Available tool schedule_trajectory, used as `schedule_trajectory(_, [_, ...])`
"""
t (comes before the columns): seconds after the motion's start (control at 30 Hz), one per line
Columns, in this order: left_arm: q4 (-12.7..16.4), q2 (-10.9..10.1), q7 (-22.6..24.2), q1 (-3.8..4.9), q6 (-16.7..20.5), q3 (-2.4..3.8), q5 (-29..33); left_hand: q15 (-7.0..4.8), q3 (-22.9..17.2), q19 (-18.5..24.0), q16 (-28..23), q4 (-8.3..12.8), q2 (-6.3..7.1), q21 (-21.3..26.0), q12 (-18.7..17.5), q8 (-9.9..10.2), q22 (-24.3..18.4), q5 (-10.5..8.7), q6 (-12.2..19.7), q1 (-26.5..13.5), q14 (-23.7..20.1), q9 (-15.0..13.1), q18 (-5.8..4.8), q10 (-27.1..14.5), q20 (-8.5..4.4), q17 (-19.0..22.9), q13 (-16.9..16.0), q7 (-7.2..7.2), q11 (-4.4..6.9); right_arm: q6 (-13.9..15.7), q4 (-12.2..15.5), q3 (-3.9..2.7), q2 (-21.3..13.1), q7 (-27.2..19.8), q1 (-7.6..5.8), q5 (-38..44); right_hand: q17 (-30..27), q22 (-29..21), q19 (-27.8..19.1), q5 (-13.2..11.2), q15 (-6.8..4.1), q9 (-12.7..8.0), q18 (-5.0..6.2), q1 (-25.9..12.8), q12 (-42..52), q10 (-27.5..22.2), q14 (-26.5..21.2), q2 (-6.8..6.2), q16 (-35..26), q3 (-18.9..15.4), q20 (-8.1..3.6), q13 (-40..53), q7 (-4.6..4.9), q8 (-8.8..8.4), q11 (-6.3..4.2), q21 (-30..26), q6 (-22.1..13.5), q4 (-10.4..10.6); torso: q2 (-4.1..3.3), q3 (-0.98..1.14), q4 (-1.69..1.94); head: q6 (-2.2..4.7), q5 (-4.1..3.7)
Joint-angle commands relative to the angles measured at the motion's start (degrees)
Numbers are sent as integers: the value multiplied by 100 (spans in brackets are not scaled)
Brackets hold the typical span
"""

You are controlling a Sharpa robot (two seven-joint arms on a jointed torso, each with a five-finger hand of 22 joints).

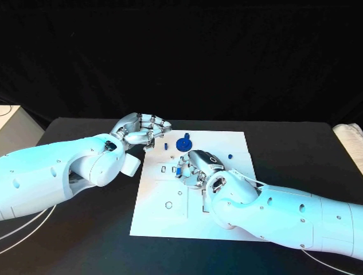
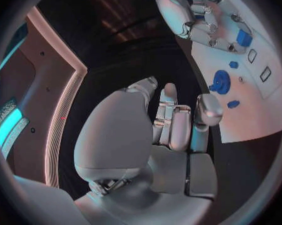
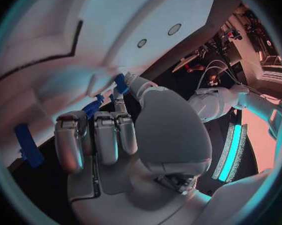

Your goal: Assemble the parts on the task board

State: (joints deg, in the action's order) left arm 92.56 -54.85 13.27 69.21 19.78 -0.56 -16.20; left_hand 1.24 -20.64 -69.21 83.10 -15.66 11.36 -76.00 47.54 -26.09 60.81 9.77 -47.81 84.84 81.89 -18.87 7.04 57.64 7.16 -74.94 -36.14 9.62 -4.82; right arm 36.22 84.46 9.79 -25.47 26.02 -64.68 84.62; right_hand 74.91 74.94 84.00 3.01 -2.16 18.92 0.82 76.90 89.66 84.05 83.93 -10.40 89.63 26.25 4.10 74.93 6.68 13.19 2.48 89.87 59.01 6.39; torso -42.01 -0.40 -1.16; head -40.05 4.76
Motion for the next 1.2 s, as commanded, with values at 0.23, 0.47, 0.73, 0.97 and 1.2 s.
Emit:
schedule_trajectory(0.23, [4, 1, -7, 5, -60, 3, -31, 8, 9, -35, 32, -33, -11, -37, 33, -26, 1, -3, 43, 28, 27, -5, -84, -57, 1, -278, -14, -2, -5, -93, -40, 4, 7, -14, 11, 94, 1509, 1506, 600, 21, 22, -13, -82, -102, -9, 556, 607, -29, 37, -46, 0, 1465, 31, 9, -1, 13, -47, 0, 0, 0, -4, -17, 7])
schedule_trajectory(0.47, [0, -4, -14, 5, -78, 3, -31, 9, 8, -39, 30, -35, -10, -42, 40, -26, 8, -3, 52, 27, 23, -4, -85, -66, 1, -274, -17, 0, -7, -64, -46, 4, 13, -24, 11, 95, 1509, 1506, 600, 21, 40, -27, -82, -140, -37, 530, 607, -62, 37, -57, 14, 1438, 54, -18, 19, 13, -106, -1, 1, -1, -3, -12, 5])
schedule_trajectory(0.73, [-1, -8, -23, 5, -103, 3, -31, 11, 7, -39, 31, -37, -10, -44, 48, -26, 10, -4, 63, 25, 24, -2, -85, -78, 2, -275, -21, 4, -10, -64, -59, 4, 23, -40, 11, 99, 1509, 1506, 600, 21, 82, -54, -82, -221, -86, 487, 607, -140, 37, -108, 49, 1394, 99, -71, 57, 13, -214, 10, 1, -3, -6, -8, 2])
schedule_trajectory(0.97, [-1, -13, -35, 5, -120, 3, -31, 11, 7, -39, 31, -37, -10, -44, 48, -26, 10, -4, 63, 25, 24, -2, -85, -78, 2, -275, -21, 4, -10, -32, -67, 5, 23, -81, 11, 92, 1509, 1506, 600, 21, 169, -113, -82, -292, -206, 376, 607, -255, 37, -278, 124, 1286, 180, -192, 129, 13, -428, 29, -2, -2, -5, -10, 0])
schedule_trajectory(1.2, [-6, -16, -48, 5, -133, 3, -32, 14, 7, -38, 37, -41, -8, -47, 58, -27, 10, -6, 76, 20, 29, 0, -85, -90, 3, -285, -26, 8, -14, 21, -47, 5, 8, -152, 11, 87, 1509, 1506, 600, 23, 232, -181, -82, -282, -299, 286, 607, -314, 37, -601, 192, 1205, 242, -289, 188, 13, -597, 63, -3, 0, 1, -3, -6])
